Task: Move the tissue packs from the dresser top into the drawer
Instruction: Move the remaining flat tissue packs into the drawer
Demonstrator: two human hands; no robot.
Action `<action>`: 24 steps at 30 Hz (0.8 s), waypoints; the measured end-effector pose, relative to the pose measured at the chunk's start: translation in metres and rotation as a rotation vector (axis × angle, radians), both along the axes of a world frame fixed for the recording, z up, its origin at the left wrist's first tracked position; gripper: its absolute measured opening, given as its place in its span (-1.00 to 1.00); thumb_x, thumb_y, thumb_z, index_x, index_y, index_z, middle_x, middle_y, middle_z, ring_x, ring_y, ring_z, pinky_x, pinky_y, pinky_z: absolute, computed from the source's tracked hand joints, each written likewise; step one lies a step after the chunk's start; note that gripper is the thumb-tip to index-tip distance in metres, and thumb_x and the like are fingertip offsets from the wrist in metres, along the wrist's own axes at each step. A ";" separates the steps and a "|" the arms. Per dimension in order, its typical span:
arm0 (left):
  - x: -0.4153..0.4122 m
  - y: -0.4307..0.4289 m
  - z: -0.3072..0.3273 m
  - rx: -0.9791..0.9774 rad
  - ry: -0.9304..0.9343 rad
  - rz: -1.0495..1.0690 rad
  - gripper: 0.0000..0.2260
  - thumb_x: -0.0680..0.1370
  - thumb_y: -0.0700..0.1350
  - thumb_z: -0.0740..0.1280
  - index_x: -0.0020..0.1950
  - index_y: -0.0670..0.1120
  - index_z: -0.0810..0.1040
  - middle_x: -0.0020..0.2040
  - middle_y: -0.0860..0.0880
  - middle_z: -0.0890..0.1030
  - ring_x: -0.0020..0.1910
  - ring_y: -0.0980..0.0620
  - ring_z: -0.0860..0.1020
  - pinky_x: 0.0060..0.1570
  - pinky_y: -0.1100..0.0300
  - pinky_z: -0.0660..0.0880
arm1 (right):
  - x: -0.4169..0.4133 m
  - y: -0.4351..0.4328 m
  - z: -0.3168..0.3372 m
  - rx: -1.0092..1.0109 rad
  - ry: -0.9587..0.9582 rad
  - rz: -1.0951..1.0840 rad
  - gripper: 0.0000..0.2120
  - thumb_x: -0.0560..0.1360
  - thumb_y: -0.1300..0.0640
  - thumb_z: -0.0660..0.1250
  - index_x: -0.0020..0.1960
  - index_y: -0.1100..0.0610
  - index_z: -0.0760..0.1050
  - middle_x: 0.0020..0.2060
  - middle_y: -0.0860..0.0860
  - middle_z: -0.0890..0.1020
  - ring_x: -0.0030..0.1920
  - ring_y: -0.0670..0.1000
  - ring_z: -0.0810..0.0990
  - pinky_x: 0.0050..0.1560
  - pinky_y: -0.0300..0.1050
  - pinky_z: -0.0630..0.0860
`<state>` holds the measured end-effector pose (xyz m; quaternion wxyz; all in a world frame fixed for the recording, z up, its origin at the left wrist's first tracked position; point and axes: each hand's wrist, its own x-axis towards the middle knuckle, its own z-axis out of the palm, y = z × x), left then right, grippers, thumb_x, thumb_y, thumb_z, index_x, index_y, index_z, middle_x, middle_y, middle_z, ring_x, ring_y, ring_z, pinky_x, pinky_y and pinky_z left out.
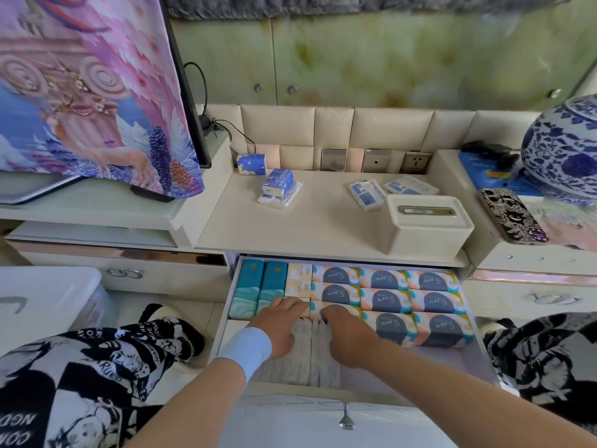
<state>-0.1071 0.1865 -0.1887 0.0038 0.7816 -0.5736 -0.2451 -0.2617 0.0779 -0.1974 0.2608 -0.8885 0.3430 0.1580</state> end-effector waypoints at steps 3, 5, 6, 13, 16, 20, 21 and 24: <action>-0.008 -0.004 -0.003 0.133 -0.089 -0.128 -0.29 0.49 -0.19 0.28 0.59 0.06 0.08 0.51 0.01 0.21 0.46 -0.05 0.19 0.37 0.00 0.28 | -0.001 0.006 0.000 0.055 0.095 0.179 -0.21 0.50 0.33 0.27 0.61 -0.02 0.00 0.53 0.03 0.13 0.49 0.14 0.24 0.42 0.08 0.34; -0.007 -0.004 -0.005 0.178 -0.111 -0.130 -0.29 0.48 -0.14 0.32 0.58 0.05 0.11 0.47 -0.01 0.26 0.42 -0.06 0.23 0.33 0.00 0.33 | -0.001 0.006 0.002 0.085 0.108 0.201 -0.20 0.52 0.35 0.25 0.62 -0.01 -0.04 0.54 0.04 0.12 0.51 0.14 0.21 0.44 0.02 0.31; -0.006 -0.003 -0.004 0.175 -0.092 -0.106 -0.30 0.48 -0.14 0.32 0.57 0.05 0.12 0.46 -0.01 0.26 0.42 -0.05 0.22 0.34 0.01 0.32 | 0.000 0.005 0.004 0.093 0.100 0.196 -0.24 0.54 0.35 0.24 0.61 0.00 0.00 0.54 0.05 0.16 0.51 0.13 0.22 0.44 0.00 0.31; 0.001 -0.033 0.026 -0.009 0.016 0.036 -0.44 0.56 0.01 0.28 0.54 0.10 0.21 0.50 0.02 0.26 0.49 -0.04 0.20 0.36 -0.04 0.33 | 0.018 -0.026 0.033 -0.078 -0.013 0.099 -0.54 0.57 0.20 0.23 0.45 0.02 0.37 0.36 0.01 0.45 0.30 0.07 0.46 0.22 -0.10 0.46; 0.001 -0.063 0.052 -0.135 0.061 0.085 -0.54 0.61 0.05 0.23 0.51 0.06 0.28 0.47 -0.01 0.31 0.45 -0.04 0.27 0.35 -0.01 0.34 | 0.026 -0.056 0.062 -0.145 -0.054 0.127 -0.57 0.58 0.13 0.24 0.44 0.04 0.38 0.37 0.01 0.46 0.31 0.07 0.46 0.22 -0.10 0.44; 0.013 -0.110 0.083 -0.259 0.072 0.137 -0.57 0.62 0.09 0.22 0.48 0.03 0.34 0.42 -0.06 0.37 0.42 -0.08 0.32 0.38 -0.03 0.31 | 0.034 -0.106 0.102 -0.213 -0.213 -0.001 -0.62 0.56 0.14 0.25 0.36 -0.03 0.46 0.29 -0.02 0.55 0.24 0.03 0.53 0.23 -0.11 0.48; 0.019 -0.125 0.089 -0.274 0.063 0.150 -0.57 0.62 0.10 0.22 0.48 0.04 0.34 0.41 -0.06 0.38 0.41 -0.09 0.33 0.38 -0.03 0.31 | 0.037 -0.123 0.109 -0.230 -0.243 -0.028 -0.63 0.55 0.14 0.24 0.35 -0.04 0.47 0.27 -0.02 0.57 0.21 0.02 0.54 0.22 -0.10 0.49; 0.035 -0.159 0.103 -0.270 0.011 0.167 -0.56 0.61 0.11 0.21 0.48 0.04 0.33 0.41 -0.07 0.38 0.39 -0.11 0.36 0.36 -0.04 0.34 | 0.045 -0.160 0.125 -0.343 -0.243 -0.027 -0.65 0.55 0.09 0.22 0.32 -0.08 0.47 0.27 -0.02 0.57 0.20 0.05 0.55 0.17 -0.07 0.51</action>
